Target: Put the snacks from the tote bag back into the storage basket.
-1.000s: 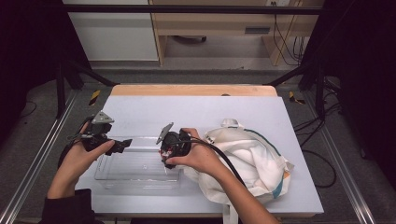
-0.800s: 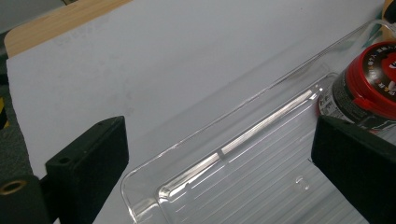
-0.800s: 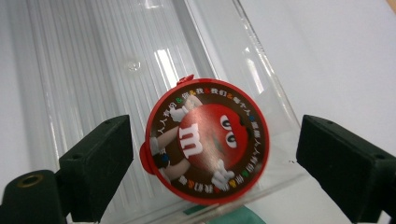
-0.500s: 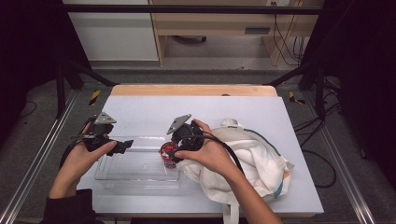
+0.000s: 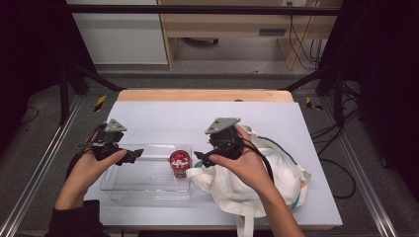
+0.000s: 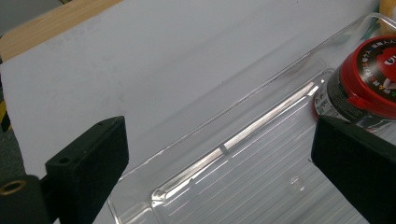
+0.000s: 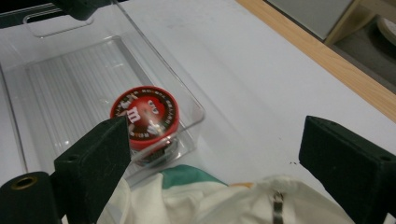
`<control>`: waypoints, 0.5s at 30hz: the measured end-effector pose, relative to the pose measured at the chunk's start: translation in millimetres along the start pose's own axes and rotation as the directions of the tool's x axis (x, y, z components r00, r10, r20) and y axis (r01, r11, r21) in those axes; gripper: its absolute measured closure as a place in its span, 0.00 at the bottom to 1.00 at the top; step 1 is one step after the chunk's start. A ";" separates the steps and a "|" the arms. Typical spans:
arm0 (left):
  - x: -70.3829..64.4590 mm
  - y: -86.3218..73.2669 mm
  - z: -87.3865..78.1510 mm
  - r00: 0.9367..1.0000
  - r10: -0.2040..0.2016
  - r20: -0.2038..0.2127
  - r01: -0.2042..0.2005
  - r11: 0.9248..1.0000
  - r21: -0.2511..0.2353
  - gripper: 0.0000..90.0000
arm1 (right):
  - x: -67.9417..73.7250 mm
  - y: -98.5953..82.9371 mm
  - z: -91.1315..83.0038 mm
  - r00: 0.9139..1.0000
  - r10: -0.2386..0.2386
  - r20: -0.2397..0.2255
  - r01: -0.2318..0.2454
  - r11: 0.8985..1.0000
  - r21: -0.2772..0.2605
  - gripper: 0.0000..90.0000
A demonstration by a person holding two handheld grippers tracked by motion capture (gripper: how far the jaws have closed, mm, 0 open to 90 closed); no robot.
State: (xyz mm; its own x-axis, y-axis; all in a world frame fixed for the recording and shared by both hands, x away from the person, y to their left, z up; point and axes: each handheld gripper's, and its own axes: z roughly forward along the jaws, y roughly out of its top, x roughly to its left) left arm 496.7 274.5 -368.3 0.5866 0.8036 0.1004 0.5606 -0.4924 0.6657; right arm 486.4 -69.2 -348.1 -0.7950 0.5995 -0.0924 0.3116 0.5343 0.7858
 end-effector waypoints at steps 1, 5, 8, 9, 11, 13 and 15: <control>-1.5 0.6 0.6 1.000 0.002 0.001 -0.002 1.000 0.001 0.05 | -2.1 -2.3 -2.4 1.000 0.011 0.010 -0.011 1.000 -0.002 0.11; -5.3 2.6 2.0 1.000 0.018 0.003 -0.018 1.000 0.004 0.05 | -11.7 -7.0 -12.8 0.999 0.033 0.031 -0.033 0.999 -0.010 0.11; -6.8 3.8 1.8 1.000 0.025 0.002 -0.025 1.000 0.006 0.05 | -17.5 -7.6 -22.3 0.998 0.050 0.046 -0.049 0.998 -0.029 0.11; -7.3 3.9 1.5 1.000 0.028 0.001 -0.028 1.000 0.006 0.05 | -19.2 -7.5 -25.7 0.997 0.053 0.050 -0.051 0.998 -0.037 0.10; -8.0 3.8 1.2 1.000 0.030 0.001 -0.030 1.000 0.003 0.05 | -22.2 -6.5 -32.7 0.996 0.058 0.061 -0.055 0.997 -0.053 0.10; -8.3 4.2 0.2 1.000 0.031 0.000 -0.031 1.000 0.002 0.05 | -24.1 -5.9 -38.6 0.995 0.065 0.073 -0.060 0.996 -0.068 0.10; -8.4 4.8 -1.0 0.999 0.033 0.000 -0.033 0.999 -0.003 0.05 | -26.3 -6.3 -44.2 0.994 0.072 0.082 -0.065 0.995 -0.081 0.09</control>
State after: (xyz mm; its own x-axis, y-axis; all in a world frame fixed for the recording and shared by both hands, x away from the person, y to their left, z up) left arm 493.9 265.8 -365.2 0.6048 0.7869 0.1224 0.5394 -0.5178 0.6640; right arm 482.3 -114.6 -323.6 -0.7249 0.6835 -0.0857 0.3197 0.4440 0.8370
